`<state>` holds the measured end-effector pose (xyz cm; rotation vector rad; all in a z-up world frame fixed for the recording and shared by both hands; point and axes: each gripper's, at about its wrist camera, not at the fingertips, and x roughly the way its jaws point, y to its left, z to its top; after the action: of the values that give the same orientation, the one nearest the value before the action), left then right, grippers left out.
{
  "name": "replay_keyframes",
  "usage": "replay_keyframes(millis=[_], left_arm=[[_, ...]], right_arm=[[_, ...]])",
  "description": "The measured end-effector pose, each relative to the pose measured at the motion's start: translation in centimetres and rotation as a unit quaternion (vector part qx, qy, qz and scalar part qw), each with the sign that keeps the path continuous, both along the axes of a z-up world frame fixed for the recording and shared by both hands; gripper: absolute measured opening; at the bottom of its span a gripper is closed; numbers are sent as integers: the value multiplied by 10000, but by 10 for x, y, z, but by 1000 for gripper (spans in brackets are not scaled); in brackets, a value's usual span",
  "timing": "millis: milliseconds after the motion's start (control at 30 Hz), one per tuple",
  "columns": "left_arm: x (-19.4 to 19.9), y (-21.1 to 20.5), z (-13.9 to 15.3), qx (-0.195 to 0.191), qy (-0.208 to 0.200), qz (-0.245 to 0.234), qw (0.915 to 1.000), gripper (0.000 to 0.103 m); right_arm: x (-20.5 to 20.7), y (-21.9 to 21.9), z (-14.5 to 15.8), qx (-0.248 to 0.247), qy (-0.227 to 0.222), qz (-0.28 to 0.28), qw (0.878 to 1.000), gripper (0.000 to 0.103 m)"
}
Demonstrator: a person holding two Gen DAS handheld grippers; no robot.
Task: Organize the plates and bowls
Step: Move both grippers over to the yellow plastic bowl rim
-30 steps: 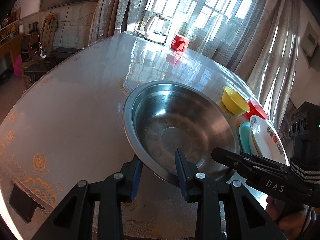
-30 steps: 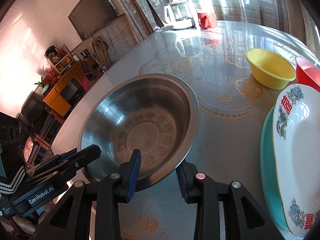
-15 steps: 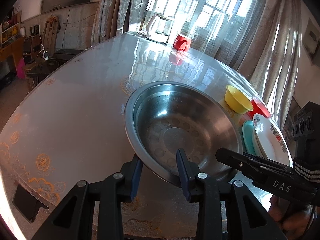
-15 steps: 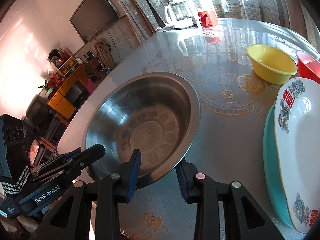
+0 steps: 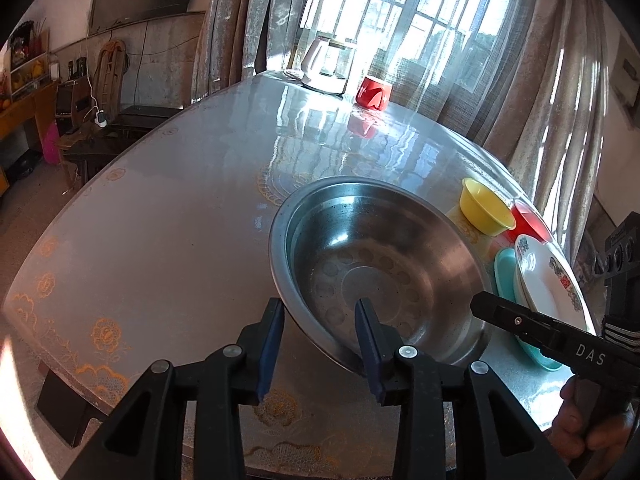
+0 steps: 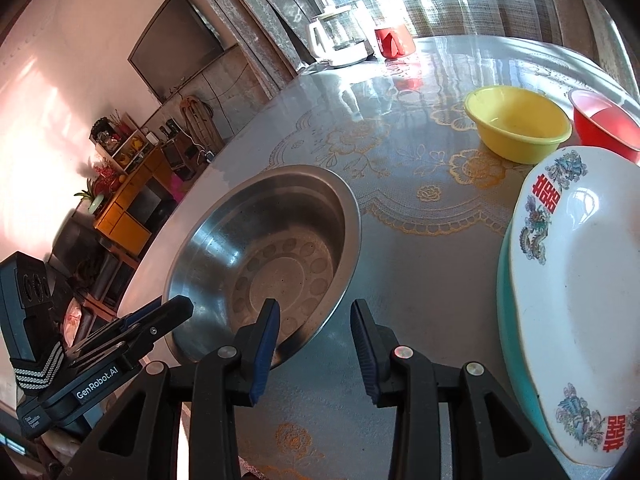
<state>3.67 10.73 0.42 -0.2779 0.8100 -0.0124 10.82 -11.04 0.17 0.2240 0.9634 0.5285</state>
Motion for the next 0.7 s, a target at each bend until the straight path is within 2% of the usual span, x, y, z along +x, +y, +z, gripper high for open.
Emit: replay_keyframes(millis=[267, 700], left_arm=[[-2, -2, 22, 223, -338, 19, 9992, 38], [16, -44, 35, 426, -446, -518, 9968, 38]], right_arm=[[2, -9, 6, 68, -50, -142, 9999, 37], [1, -36, 19, 226, -266, -471, 9983, 37]])
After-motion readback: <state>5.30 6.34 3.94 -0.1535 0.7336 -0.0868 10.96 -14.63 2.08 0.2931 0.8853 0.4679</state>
